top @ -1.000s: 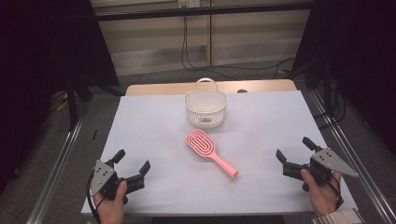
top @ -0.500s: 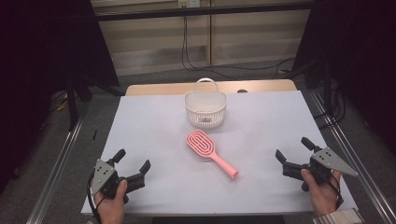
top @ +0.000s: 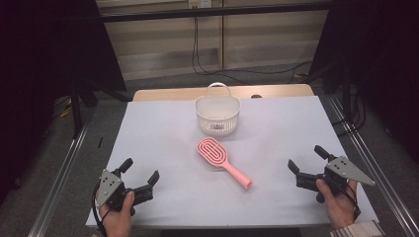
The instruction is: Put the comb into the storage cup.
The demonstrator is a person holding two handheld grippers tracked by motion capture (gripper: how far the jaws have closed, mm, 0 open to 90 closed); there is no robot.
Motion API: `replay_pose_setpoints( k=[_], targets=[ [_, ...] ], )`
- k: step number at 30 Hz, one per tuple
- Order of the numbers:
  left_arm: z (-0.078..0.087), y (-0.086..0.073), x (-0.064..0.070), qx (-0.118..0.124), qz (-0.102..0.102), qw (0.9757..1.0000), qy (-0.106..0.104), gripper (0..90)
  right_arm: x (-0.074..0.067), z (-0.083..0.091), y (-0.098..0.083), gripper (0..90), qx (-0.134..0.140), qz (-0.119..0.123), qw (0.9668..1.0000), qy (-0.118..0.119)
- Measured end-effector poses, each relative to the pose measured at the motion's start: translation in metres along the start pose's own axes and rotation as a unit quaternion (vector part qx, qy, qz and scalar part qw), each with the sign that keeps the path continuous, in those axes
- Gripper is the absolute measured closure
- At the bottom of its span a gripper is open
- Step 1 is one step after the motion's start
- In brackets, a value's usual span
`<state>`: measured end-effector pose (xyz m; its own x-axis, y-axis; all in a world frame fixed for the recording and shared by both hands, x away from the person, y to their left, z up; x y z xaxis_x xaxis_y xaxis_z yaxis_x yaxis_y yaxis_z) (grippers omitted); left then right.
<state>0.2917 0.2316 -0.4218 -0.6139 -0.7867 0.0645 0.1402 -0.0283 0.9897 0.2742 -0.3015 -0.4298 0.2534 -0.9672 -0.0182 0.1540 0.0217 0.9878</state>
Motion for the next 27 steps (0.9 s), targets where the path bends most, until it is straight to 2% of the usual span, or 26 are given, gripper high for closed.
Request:
replay_pose_setpoints(
  k=[6, 12, 16, 24, 27],
  targets=[
    [0.000, 0.002, -0.002, 0.002, -0.001, 1.0000, 0.000, 2.5, -0.004, -0.002, -0.001, 0.0, -0.005, 0.003, 0.9999, 0.014],
    [-0.003, 0.000, 0.001, -0.007, 0.000, 1.0000, -0.007, 2.5, -0.009, -0.006, 0.000, 0.0, -0.006, 0.003, 0.9996, 0.028],
    [-0.003, 0.000, 0.001, -0.007, -0.003, 0.9999, -0.008, 2.5, -0.013, -0.008, 0.000, 0.0, -0.016, 0.018, 0.9993, 0.030],
    [-0.003, 0.000, 0.000, -0.007, -0.004, 0.9999, -0.010, 2.5, -0.017, -0.014, 0.001, 0.0, -0.020, 0.006, 0.9990, 0.039],
    [-0.003, 0.000, 0.000, -0.008, -0.008, 0.9999, -0.011, 2.5, -0.018, -0.016, 0.002, 0.0, -0.021, 0.011, 0.9989, 0.042]
  ],
)
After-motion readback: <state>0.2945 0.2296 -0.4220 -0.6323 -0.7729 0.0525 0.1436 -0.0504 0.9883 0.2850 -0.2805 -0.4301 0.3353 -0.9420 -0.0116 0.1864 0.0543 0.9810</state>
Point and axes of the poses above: each handheld gripper's, and its own axes: z roughly backward along the jaws, y roughly out of its top, x roughly to its right, the point moved 1 cm from there along -z, roughly forward along the jaws, and after that the axes turned 6 degrees about -y, right-handed, at the moved point
